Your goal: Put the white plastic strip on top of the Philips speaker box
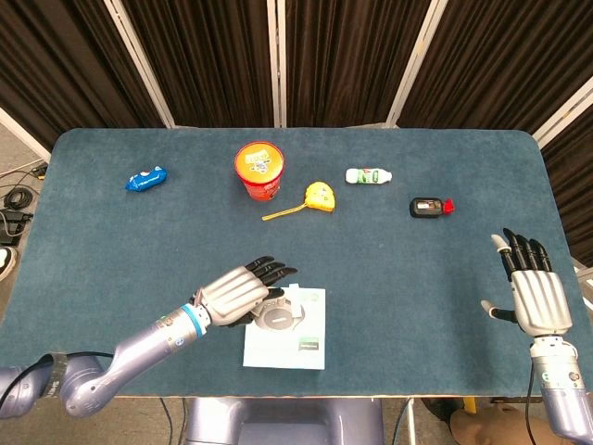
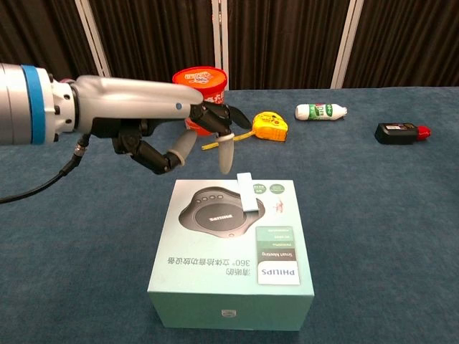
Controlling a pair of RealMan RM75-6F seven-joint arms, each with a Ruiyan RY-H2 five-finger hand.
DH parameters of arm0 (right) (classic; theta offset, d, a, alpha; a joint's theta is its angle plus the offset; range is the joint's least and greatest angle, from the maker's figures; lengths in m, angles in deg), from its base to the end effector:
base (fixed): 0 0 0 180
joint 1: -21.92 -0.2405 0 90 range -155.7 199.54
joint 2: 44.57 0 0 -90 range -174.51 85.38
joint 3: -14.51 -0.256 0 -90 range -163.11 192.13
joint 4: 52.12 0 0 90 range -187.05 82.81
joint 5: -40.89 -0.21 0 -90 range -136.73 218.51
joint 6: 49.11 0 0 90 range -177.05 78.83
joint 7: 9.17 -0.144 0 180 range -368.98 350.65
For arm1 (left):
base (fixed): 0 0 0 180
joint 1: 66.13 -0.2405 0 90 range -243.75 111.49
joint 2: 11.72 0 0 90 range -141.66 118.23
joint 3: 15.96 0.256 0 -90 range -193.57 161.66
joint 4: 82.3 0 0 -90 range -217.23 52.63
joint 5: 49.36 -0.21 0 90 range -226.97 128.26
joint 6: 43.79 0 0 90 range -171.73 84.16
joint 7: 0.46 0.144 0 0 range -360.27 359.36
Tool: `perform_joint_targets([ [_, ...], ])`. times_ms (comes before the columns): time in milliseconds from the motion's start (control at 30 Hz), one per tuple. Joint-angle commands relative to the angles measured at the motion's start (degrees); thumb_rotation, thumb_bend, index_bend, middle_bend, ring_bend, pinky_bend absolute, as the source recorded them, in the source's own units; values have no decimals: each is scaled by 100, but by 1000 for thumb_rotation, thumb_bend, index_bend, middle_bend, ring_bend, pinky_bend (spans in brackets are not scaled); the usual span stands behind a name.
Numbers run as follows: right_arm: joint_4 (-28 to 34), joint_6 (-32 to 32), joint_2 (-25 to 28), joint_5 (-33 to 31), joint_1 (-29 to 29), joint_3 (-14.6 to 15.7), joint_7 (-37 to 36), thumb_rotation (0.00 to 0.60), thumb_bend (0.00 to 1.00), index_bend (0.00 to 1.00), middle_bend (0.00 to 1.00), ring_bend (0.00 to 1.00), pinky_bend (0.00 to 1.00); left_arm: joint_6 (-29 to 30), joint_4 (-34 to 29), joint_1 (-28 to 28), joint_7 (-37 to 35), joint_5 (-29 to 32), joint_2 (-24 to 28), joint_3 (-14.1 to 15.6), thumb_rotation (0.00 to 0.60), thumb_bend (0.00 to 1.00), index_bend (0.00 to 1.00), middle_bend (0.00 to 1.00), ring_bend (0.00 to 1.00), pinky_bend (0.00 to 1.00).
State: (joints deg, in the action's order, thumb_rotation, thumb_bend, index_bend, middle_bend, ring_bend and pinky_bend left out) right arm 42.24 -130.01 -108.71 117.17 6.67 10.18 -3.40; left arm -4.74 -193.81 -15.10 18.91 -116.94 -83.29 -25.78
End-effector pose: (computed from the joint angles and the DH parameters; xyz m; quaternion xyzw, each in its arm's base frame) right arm -0.2893 -0.2400 0.1579 0.6009 -0.3698 0.3832 0.5961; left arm -0.0542 0.2831 0.0161 -0.8595 -0.3204 -0.3398 0.2076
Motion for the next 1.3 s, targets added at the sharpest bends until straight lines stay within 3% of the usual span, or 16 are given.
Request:
perform_joint_targets([
  [33, -12, 16, 15, -10, 25, -40, -25, 600, 0, 0, 0, 0, 0, 235, 83, 200, 528, 361, -338, 234, 600, 1000, 364, 0, 0, 0],
  [500, -28, 153, 37, 19, 99, -137, -93, 600, 0, 0, 0, 0, 0, 682, 162, 592, 1241, 1208, -856, 462, 600, 1000, 365, 0, 0, 0],
  [1300, -10, 214, 96, 50, 200, -279, -198, 600, 0, 0, 0, 0, 0, 924, 312, 827, 1367, 1450, -1182, 714, 600, 1000, 357, 0, 0, 0],
])
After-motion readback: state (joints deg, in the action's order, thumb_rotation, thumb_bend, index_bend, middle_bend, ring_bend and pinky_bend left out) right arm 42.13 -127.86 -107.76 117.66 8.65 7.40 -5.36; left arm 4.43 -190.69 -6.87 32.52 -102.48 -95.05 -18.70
